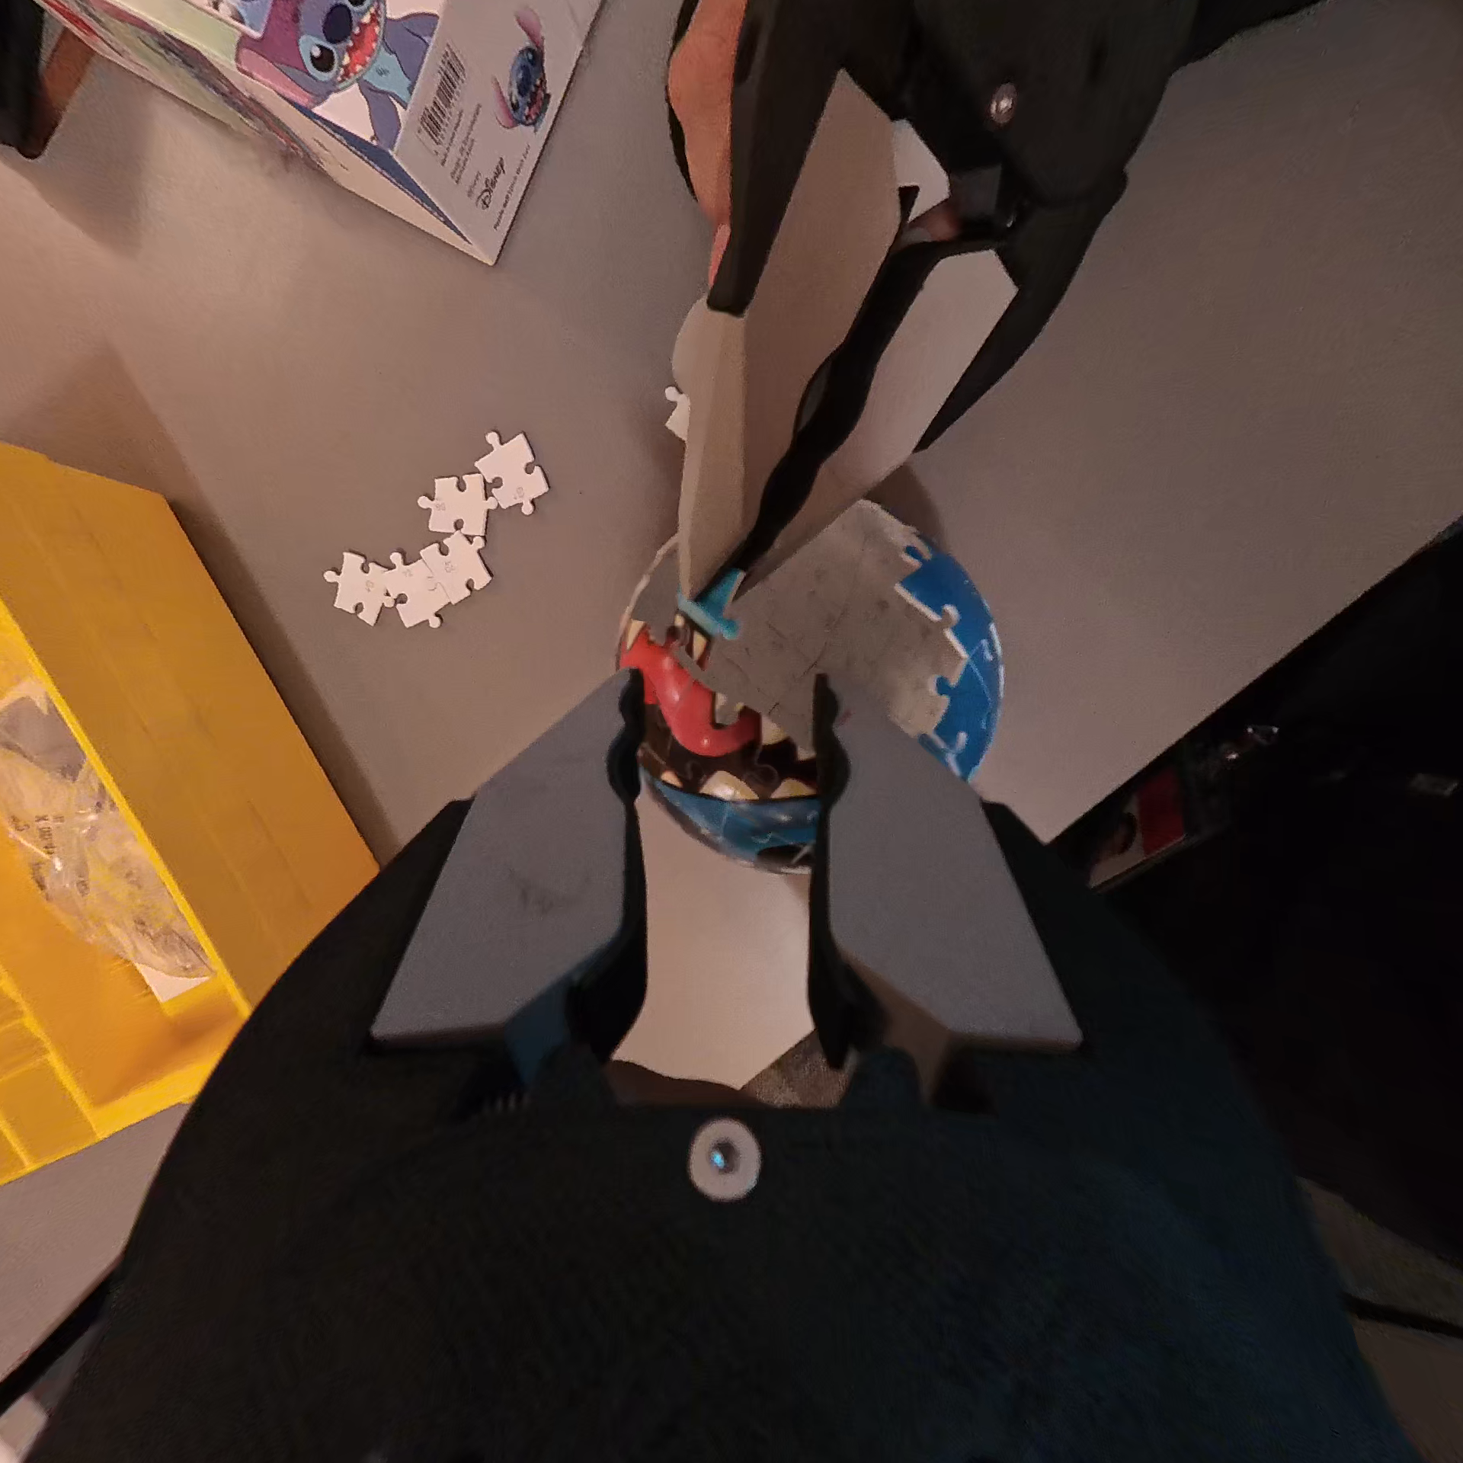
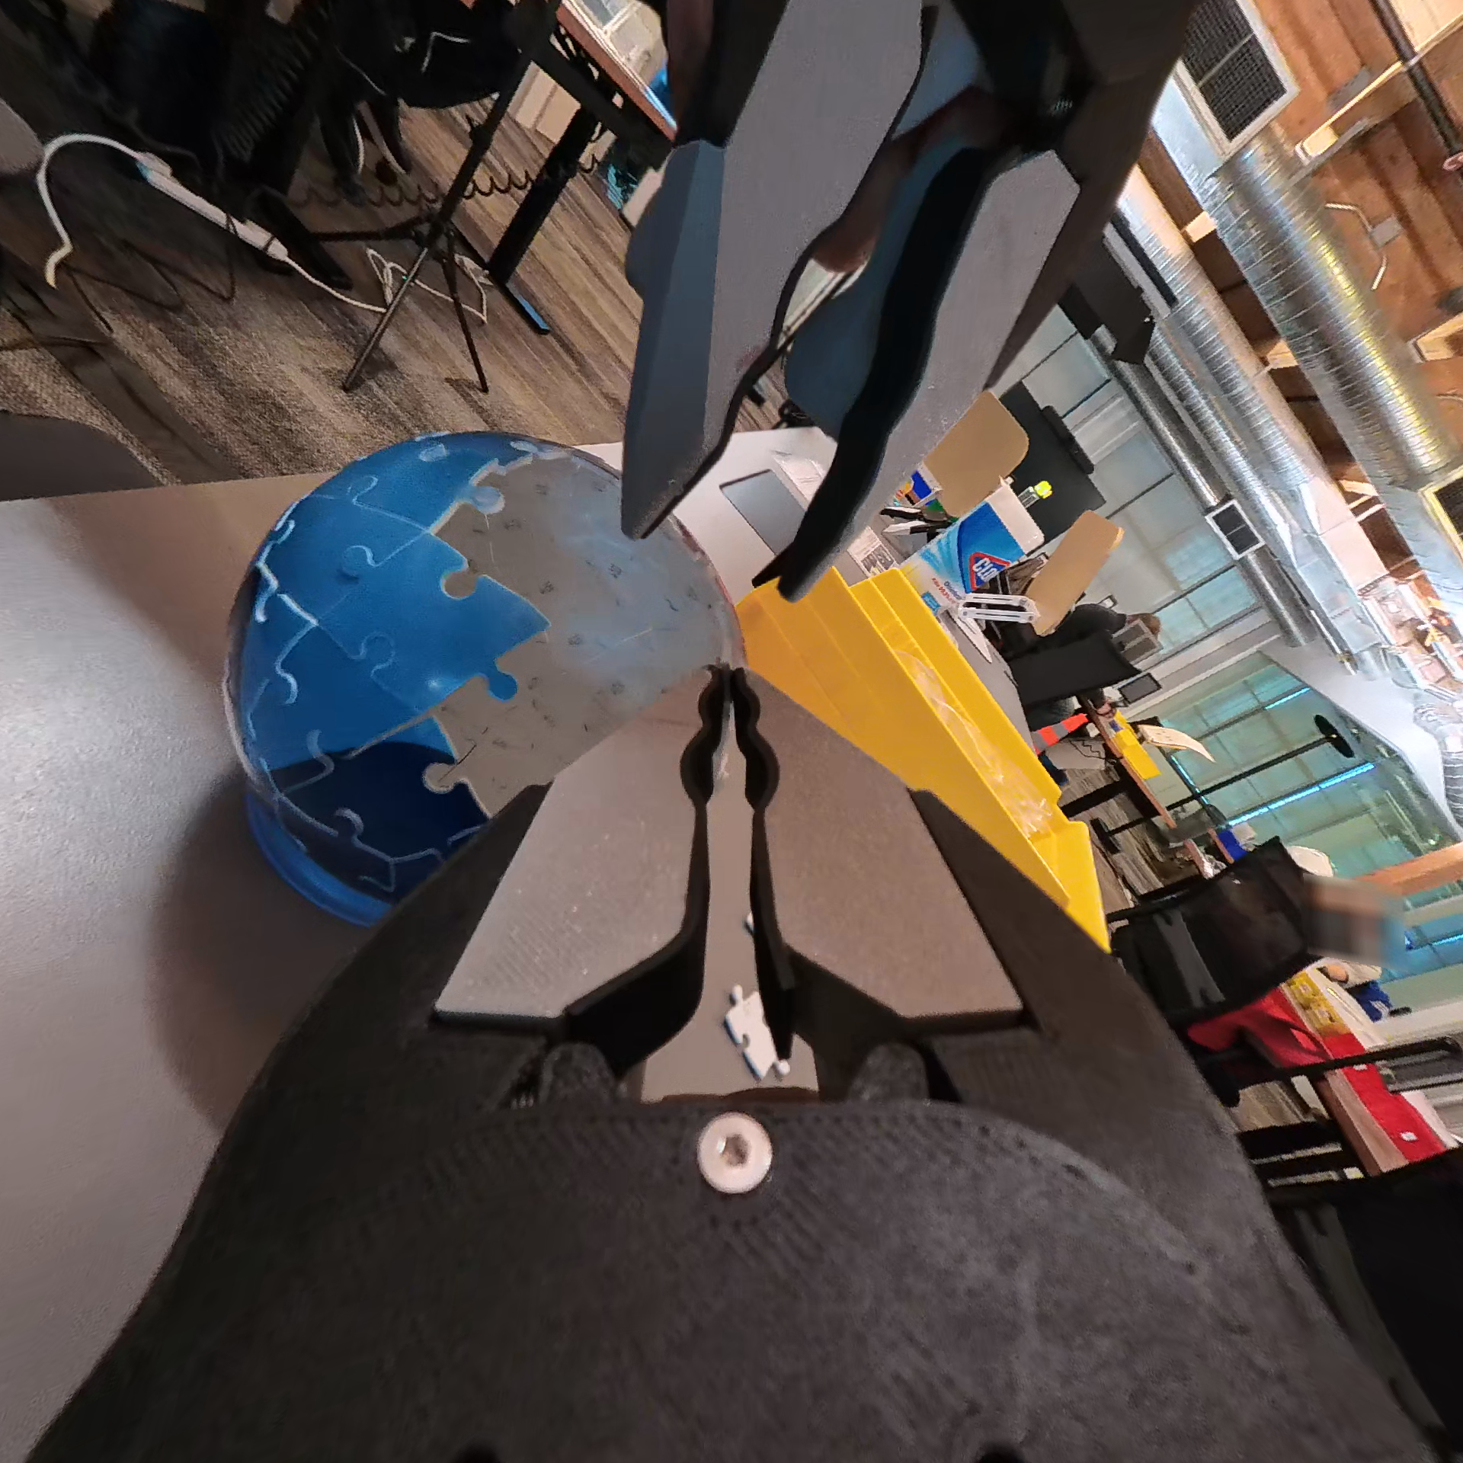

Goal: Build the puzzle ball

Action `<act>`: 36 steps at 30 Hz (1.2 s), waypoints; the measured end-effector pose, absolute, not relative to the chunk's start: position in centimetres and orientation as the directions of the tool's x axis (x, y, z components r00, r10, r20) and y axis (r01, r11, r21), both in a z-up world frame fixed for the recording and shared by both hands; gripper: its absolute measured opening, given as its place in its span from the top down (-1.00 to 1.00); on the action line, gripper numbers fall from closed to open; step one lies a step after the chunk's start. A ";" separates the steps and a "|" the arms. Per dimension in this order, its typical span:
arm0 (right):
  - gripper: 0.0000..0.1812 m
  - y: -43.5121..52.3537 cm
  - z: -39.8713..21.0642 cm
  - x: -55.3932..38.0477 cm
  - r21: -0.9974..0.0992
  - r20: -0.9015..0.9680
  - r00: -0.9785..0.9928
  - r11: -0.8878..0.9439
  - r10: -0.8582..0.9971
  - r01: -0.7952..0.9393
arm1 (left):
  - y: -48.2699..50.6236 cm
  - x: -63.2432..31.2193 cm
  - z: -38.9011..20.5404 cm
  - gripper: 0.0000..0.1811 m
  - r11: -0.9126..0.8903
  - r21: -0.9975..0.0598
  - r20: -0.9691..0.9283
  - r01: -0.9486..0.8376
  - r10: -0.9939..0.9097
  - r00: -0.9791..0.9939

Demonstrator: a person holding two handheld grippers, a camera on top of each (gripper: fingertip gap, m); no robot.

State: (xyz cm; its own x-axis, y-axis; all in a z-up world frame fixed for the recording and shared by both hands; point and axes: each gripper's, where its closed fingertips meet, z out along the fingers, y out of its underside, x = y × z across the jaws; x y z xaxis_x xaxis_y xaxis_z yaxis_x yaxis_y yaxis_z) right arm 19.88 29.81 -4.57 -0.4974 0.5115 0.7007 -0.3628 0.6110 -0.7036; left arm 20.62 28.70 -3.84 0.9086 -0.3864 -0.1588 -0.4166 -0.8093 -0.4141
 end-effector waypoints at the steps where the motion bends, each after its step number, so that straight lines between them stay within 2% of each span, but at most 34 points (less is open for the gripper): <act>1: 1.00 29.9 -4.5 19.7 -0.704 0.702 -0.488 0.612 0.518 -0.362 | 28.6 20.3 -3.8 0.56 -0.811 -0.399 -0.163 -0.428 -0.396 0.904; 9: 1.00 30.0 -4.6 19.7 -0.719 0.689 -0.492 0.590 0.532 -0.367 | 27.9 18.8 -2.4 0.53 -0.812 -0.381 -0.122 -0.443 -0.431 0.894; 11: 1.00 30.2 -4.4 20.0 -0.719 0.690 -0.484 0.588 0.538 -0.371 | 27.9 18.6 -1.8 0.52 -0.781 -0.430 -0.149 -0.453 -0.433 0.889; 16: 1.00 30.5 -3.1 21.1 -0.736 0.676 -0.477 0.545 0.562 -0.401 | 27.4 17.0 -0.6 0.51 -0.669 -0.633 -0.131 -0.389 -0.402 0.906; 19: 1.00 30.8 -2.3 21.4 -0.736 0.676 -0.468 0.539 0.569 -0.409 | 26.9 15.3 -0.6 0.51 -0.616 -0.710 -0.118 -0.342 -0.375 0.919; 25: 1.00 31.9 -0.9 20.8 -0.718 0.696 -0.424 0.564 0.580 -0.408 | 27.5 14.0 -0.2 0.53 -0.467 -0.798 -0.221 -0.381 -0.362 0.906; 28: 1.00 32.1 -1.6 20.1 -0.657 0.753 -0.393 0.628 0.527 -0.417 | 28.2 13.4 -1.2 0.55 -0.417 -0.827 -0.221 -0.377 -0.375 0.900; 32: 1.00 32.4 -3.2 19.6 -0.625 0.778 -0.388 0.671 0.494 -0.400 | 29.0 12.6 -4.0 0.54 -0.408 -0.847 -0.142 -0.340 -0.444 0.885; 36: 1.00 31.6 -3.0 19.7 -0.609 0.791 -0.389 0.673 0.473 -0.420 | 29.3 14.0 -3.5 0.64 -0.322 -0.897 -0.065 -0.303 -0.582 0.810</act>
State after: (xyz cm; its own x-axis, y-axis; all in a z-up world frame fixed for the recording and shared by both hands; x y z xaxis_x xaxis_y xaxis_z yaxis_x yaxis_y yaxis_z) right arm 19.74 31.64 -2.96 -0.3890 0.4728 0.7907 -0.4201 0.6728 -0.6090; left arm 13.96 29.26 -3.51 0.8105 -0.5822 -0.0647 -0.3030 -0.3222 -0.8969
